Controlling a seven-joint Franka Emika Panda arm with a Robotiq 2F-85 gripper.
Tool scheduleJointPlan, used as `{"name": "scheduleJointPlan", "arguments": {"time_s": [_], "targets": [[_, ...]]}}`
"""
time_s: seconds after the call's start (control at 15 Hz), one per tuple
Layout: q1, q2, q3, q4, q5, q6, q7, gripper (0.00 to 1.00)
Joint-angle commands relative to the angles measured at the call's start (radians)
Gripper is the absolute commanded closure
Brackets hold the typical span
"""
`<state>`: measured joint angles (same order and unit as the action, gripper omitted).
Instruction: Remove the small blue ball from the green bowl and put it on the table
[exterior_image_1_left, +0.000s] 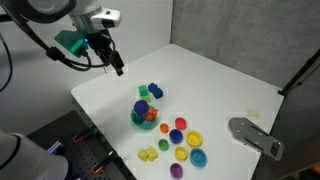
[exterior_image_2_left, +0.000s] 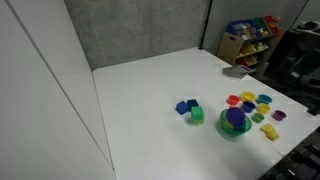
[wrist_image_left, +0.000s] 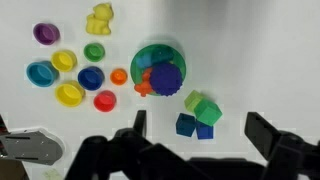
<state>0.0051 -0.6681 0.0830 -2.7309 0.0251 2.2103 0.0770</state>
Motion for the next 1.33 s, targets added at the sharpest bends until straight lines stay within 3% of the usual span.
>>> {"name": "scheduleJointPlan", "arguments": {"time_s": [0.0, 0.4, 0.73, 1.27], "targets": [[0.008, 0.000, -0.008, 0.002, -0.007, -0.003, 0.005, 0.00], [0.008, 0.000, -0.008, 0.002, -0.007, -0.003, 0.005, 0.00], [-0.020, -0.010, -0.015, -0.084, -0.011, 0.134, 0.030, 0.00], [-0.032, 0.171, 0.057, -0.060, -0.011, 0.297, 0.175, 0.00]]}}
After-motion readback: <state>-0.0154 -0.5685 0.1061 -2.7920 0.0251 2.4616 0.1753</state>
